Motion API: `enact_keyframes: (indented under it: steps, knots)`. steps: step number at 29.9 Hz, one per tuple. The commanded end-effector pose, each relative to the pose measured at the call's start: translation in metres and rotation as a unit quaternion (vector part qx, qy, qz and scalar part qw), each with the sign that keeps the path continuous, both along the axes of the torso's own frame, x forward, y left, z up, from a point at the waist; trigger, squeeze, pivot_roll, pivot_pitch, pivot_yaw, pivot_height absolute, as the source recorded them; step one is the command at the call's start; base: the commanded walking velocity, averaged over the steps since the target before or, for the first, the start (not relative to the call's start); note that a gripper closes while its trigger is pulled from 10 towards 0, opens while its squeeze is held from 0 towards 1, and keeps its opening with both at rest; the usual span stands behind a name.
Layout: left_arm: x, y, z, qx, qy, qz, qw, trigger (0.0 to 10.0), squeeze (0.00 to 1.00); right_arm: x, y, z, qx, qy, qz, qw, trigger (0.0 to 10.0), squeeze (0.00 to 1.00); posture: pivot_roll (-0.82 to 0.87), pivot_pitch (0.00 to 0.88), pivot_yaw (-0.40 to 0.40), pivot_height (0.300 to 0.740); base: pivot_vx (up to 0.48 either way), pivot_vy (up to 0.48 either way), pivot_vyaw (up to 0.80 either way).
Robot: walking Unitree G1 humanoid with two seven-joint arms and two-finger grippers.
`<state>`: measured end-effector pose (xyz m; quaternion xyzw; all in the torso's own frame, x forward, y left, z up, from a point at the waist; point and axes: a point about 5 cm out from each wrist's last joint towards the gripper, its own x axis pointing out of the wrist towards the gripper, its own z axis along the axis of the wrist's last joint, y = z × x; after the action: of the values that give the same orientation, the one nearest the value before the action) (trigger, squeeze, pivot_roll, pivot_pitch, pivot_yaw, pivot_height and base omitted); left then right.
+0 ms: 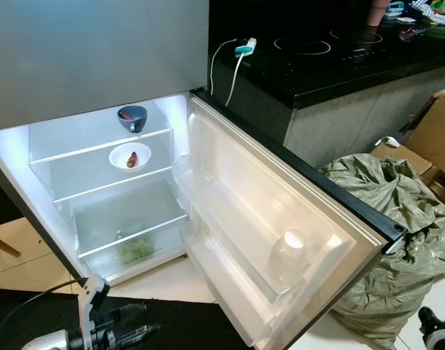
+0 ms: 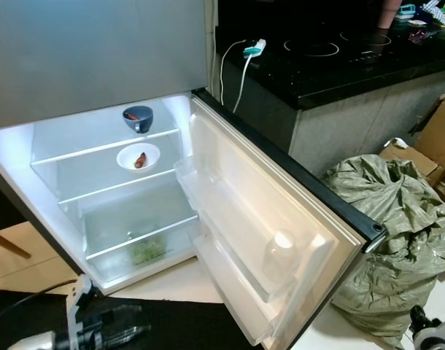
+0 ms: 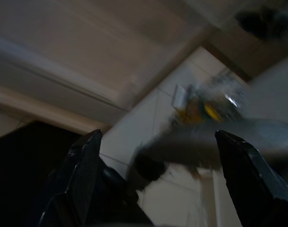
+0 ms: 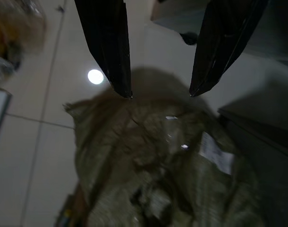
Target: Restocking fridge
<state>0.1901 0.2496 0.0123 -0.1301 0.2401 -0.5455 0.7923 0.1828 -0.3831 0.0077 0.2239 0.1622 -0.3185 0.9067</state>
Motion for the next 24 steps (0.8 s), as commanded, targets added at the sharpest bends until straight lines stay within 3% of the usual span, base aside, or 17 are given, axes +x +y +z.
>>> enact_keyframes:
  steps: [1, 4, 10, 15, 18, 24]
  knots:
    - [-0.003, 0.002, 0.008, 0.008, -0.004, -0.044, 0.999, 10.0, 0.0, -0.001, -0.004, 0.003, -0.002, -0.012, -0.004, 1.0, 10.0, 0.0, -0.04, 0.063, -0.004, 0.74, 0.0, 0.0, 0.0]
    - [-0.005, -0.001, 0.017, 0.019, -0.013, -0.084, 0.996, 10.0, 0.0, 0.001, -0.003, 0.004, -0.001, -0.018, 0.005, 1.0, 10.0, 0.0, -0.04, 0.066, -0.003, 0.74, 0.0, 0.0, 0.0]
    - [0.005, -0.006, 0.034, 0.014, -0.052, -0.1, 0.994, 10.0, 0.0, 0.01, 0.006, 0.005, -0.002, -0.026, 0.052, 0.998, 10.0, 0.0, -0.04, 0.069, 0.001, 0.74, 0.0, 0.0, 0.0]
    - [0.008, -0.014, 0.046, 0.002, -0.073, -0.119, 0.99, 10.0, 0.0, 0.017, 0.011, 0.009, 0.011, -0.066, 0.086, 0.994, 10.0, 0.0, -0.03, 0.07, 0.004, 0.74, 0.0, 0.0, 0.0]
    - [0.005, -0.018, 0.049, 0.0, -0.068, -0.134, 0.989, 10.0, 0.0, 0.021, 0.012, 0.016, 0.033, -0.128, 0.117, 0.984, 10.0, 0.0, -0.03, 0.07, 0.005, 0.74, 0.0, 0.0, 0.0]
    - [0.002, -0.019, 0.051, -0.005, -0.061, -0.14, 0.988, 10.0, 0.0, 0.023, 0.016, 0.023, 0.064, -0.181, 0.186, 0.964, 10.0, 0.0, -0.04, 0.072, 0.007, 0.74, 0.0, 0.0, 0.0]
